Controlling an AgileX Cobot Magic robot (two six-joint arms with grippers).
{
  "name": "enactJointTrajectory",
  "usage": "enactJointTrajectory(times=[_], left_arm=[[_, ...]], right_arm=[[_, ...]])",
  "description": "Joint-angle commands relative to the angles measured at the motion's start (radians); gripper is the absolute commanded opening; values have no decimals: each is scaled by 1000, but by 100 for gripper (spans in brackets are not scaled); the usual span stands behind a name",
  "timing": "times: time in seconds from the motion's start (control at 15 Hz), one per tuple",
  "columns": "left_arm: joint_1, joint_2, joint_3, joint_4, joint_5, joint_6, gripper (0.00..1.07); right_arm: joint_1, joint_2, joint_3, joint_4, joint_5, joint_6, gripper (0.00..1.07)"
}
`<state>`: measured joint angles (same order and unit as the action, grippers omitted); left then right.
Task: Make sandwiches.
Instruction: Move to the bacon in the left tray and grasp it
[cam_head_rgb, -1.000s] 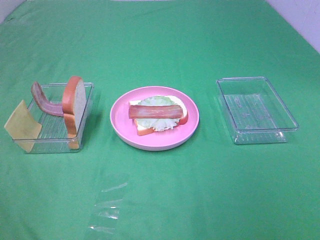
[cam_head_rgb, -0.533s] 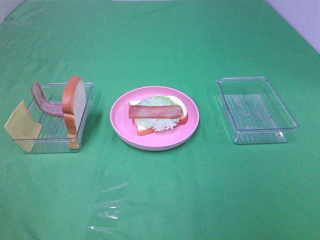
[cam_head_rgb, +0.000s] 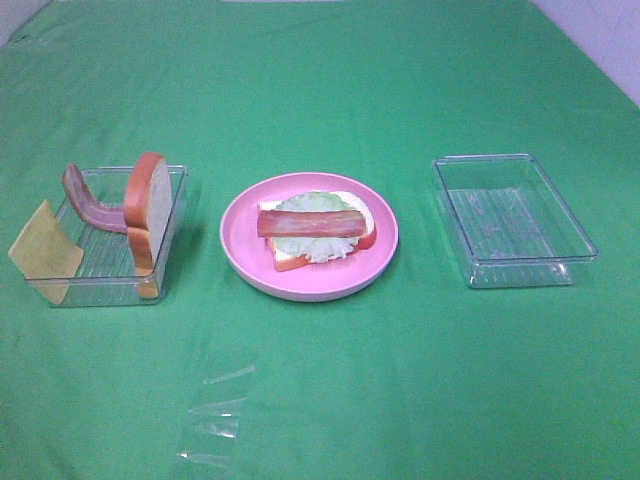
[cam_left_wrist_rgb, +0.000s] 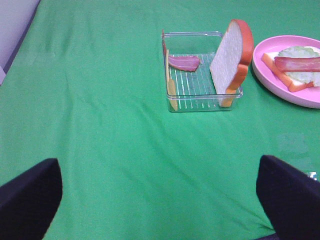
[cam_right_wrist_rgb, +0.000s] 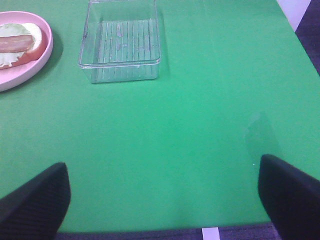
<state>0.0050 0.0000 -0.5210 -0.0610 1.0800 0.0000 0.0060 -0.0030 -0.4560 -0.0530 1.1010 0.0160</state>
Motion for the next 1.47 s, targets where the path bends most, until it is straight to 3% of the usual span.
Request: enactJointTrajectory(times=[0.07,0.27,0.67,0.73,1.0,1.13,1.47], left_arm=[[1,67,-36,-5,-93,-11,98],[1,217,-67,-5,-237,-11,98],[1,770,-215,-9,-441,-11,98],[1,981,-317,-12,-440,-11,98],[1,1342,-542,-65,-420,-14,98],[1,1484,-666,-104,-356,-14,98],[1,1731,-875,-118,-264,-14,98]], right_arm=[[-4,-33,4,6,-4,-8,97],[-4,-33,4,6,-4,-8,97],[-4,-33,4,6,-4,-8,97],[-4,-33,4,6,-4,-8,97],[-4,-33,4,6,-4,-8,97],[-4,-33,4,6,-4,-8,97],[-4,-33,4,6,-4,-8,97]])
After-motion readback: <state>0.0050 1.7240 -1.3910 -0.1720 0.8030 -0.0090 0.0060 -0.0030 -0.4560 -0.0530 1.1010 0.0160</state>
